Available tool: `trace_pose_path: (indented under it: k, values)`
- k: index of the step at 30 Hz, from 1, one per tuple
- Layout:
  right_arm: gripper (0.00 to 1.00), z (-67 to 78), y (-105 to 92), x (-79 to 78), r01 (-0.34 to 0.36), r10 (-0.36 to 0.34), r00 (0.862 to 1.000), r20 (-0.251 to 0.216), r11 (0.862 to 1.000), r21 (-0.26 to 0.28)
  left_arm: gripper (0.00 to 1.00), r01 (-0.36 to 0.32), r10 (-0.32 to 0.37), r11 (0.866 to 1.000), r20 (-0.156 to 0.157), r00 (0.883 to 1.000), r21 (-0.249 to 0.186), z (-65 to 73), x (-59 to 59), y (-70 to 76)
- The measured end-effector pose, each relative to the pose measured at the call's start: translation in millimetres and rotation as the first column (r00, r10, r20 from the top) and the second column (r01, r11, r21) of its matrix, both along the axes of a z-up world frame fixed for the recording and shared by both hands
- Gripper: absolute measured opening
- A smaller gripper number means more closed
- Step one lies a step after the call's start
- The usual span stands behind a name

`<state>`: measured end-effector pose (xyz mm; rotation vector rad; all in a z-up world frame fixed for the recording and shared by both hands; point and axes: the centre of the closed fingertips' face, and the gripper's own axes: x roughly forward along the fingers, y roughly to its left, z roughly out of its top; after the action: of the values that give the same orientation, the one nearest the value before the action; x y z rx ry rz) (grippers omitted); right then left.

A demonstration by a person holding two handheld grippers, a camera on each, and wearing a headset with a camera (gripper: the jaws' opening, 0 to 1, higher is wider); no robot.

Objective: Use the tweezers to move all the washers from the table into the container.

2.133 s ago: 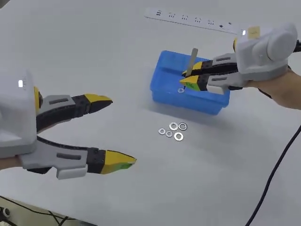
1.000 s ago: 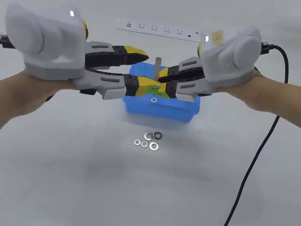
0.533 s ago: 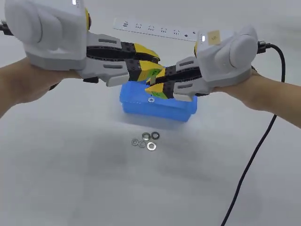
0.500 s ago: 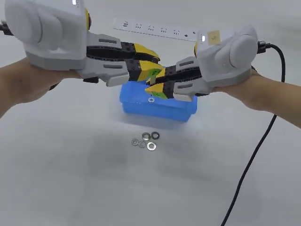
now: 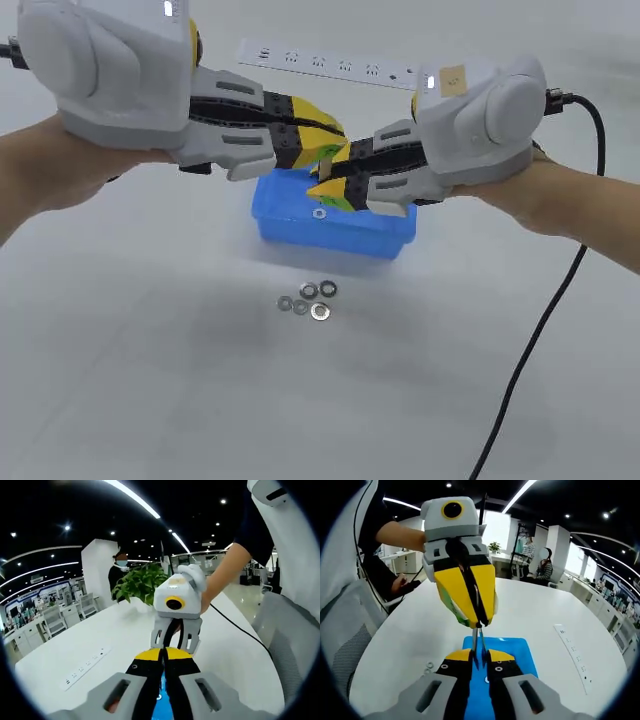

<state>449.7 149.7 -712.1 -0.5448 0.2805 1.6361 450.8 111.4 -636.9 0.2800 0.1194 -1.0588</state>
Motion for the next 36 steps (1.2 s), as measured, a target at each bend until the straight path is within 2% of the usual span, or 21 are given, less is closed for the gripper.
trace_pose_path:
  k: [4, 7, 14, 18, 22, 26, 29, 33, 36]
  values:
    - [0.18, 4.3, -1.2, 4.2, 0.034, -0.034, 0.999, -0.006, 0.999, 0.005, 0.05, -0.004, 0.003, 1.000, 0.010, 1.000, 0.019, -0.6, 0.6, -1.3]
    - [0.21, 8.7, -3.0, 4.3, 0.046, -0.046, 0.999, -0.002, 0.999, 0.010, 0.04, -0.010, 0.010, 1.000, 0.006, 1.000, 0.026, -1.4, -0.6, -0.9]
    - [0.26, 10.7, -10.4, -3.2, 0.056, -0.056, 0.998, -0.001, 0.998, -0.001, 0.05, -0.029, 0.029, 1.000, 0.005, 1.000, 0.008, 3.7, -3.6, 0.4]
    - [0.30, 20.1, -16.2, -8.2, 0.093, -0.092, 0.995, -0.027, 0.995, 0.030, 0.05, -0.034, 0.034, 0.999, 0.006, 0.999, -0.003, 9.0, -9.4, 0.2]
    - [0.34, 24.6, -25.1, -7.8, 0.147, -0.145, 0.989, -0.030, 0.988, 0.051, 0.05, -0.037, 0.037, 0.999, -0.002, 0.999, 0.002, 11.3, -15.8, 0.1]
    - [0.37, 26.9, -41.6, -9.2, 0.198, -0.197, 0.980, -0.032, 0.978, 0.059, 0.05, -0.036, 0.036, 0.998, -0.011, 0.999, -0.045, 20.4, -26.4, -1.8]
    - [0.39, 28.0, -55.6, -16.3, 0.209, -0.207, 0.978, -0.038, 0.976, 0.053, 0.05, -0.040, 0.039, 0.999, -0.017, 0.999, -0.026, 19.7, -32.8, -1.0]
    - [0.43, 29.6, -73.5, -24.3, 0.235, -0.234, 0.972, -0.031, 0.971, 0.036, 0.05, -0.055, 0.055, 0.998, -0.022, 0.998, -0.026, 21.5, -40.9, -2.0]
    - [0.47, 39.2, -79.6, -32.9, 0.260, -0.257, 0.965, -0.054, 0.962, 0.078, 0.05, -0.048, 0.047, 0.999, -0.016, 0.999, -0.020, 23.8, -48.1, -6.6]
